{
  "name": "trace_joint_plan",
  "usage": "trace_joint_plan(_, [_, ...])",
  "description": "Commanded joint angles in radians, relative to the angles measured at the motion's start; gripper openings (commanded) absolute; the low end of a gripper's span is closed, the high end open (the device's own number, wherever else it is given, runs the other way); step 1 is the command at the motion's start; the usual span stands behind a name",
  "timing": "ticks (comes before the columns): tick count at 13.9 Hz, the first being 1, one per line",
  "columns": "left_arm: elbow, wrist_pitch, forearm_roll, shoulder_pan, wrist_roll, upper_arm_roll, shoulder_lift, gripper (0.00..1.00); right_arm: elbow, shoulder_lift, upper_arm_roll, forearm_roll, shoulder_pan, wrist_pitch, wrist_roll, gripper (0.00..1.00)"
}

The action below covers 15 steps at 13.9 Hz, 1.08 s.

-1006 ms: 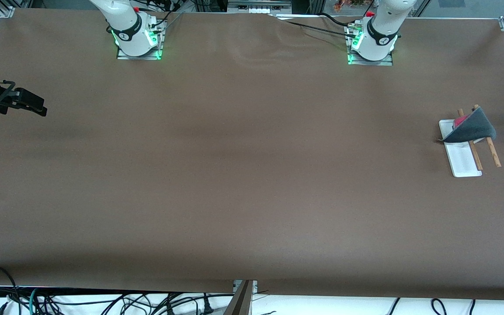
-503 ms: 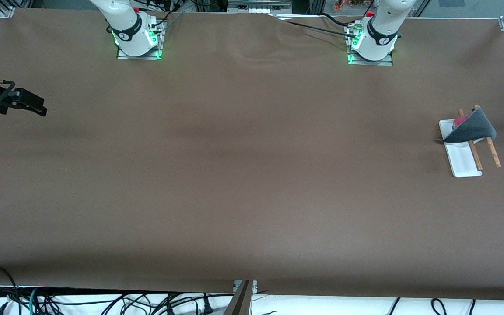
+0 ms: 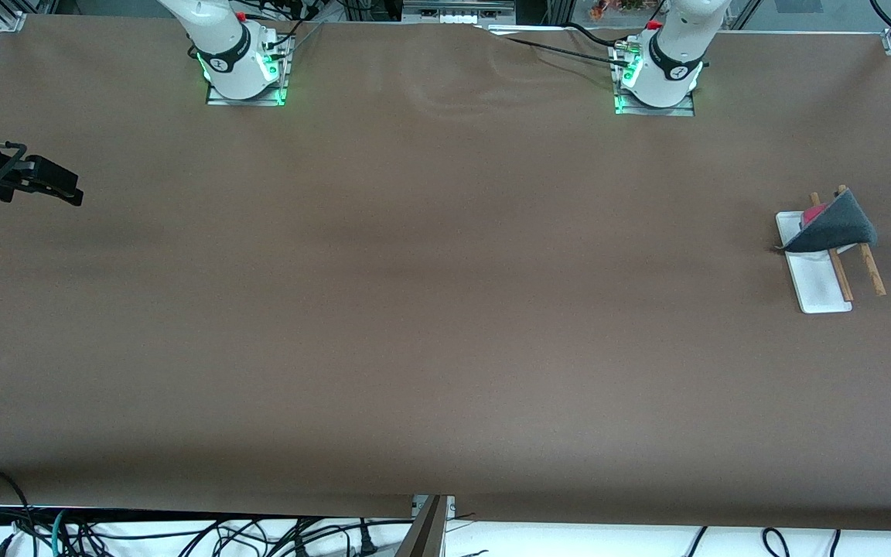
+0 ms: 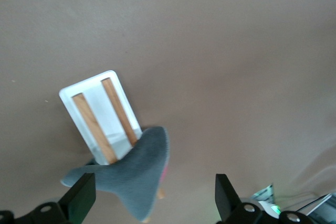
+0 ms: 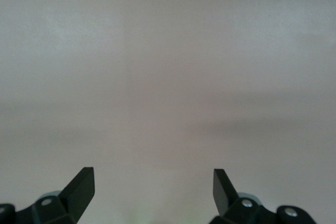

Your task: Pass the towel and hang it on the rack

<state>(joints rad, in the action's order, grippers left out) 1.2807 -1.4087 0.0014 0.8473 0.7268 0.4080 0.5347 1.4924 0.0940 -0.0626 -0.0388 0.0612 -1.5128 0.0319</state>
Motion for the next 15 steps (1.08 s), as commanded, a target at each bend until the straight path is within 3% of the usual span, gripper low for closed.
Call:
trace_joint_plan(1, [0.080, 0.001, 0.015, -0.040, -0.105, -0.006, -0.084, 1.00, -0.009, 0.000, -0.002, -0.001, 0.002, 0.000, -0.017, 1.00])
trace_joint_plan(4, [0.110, -0.007, 0.014, -0.117, -0.214, -0.017, -0.134, 1.00, -0.009, 0.000, -0.002, -0.001, 0.002, 0.000, -0.017, 1.00])
trace_joint_plan(6, [0.207, -0.053, 0.014, -0.163, -0.323, -0.020, -0.224, 1.00, -0.009, 0.000, -0.003, -0.001, 0.000, 0.000, -0.017, 1.00])
trace_joint_plan(9, [0.244, -0.064, 0.003, -0.266, -0.424, -0.061, -0.277, 1.00, -0.011, 0.004, -0.003, -0.003, 0.000, -0.001, -0.017, 1.00])
trace_joint_plan(11, [0.332, -0.111, 0.002, -0.327, -0.513, -0.081, -0.358, 1.00, -0.011, 0.004, -0.003, -0.003, 0.000, -0.001, -0.017, 1.00])
trace_joint_plan(15, [0.538, -0.220, -0.029, -0.592, -0.665, -0.269, -0.539, 1.00, -0.011, 0.006, -0.002, -0.003, 0.000, -0.001, -0.017, 1.00])
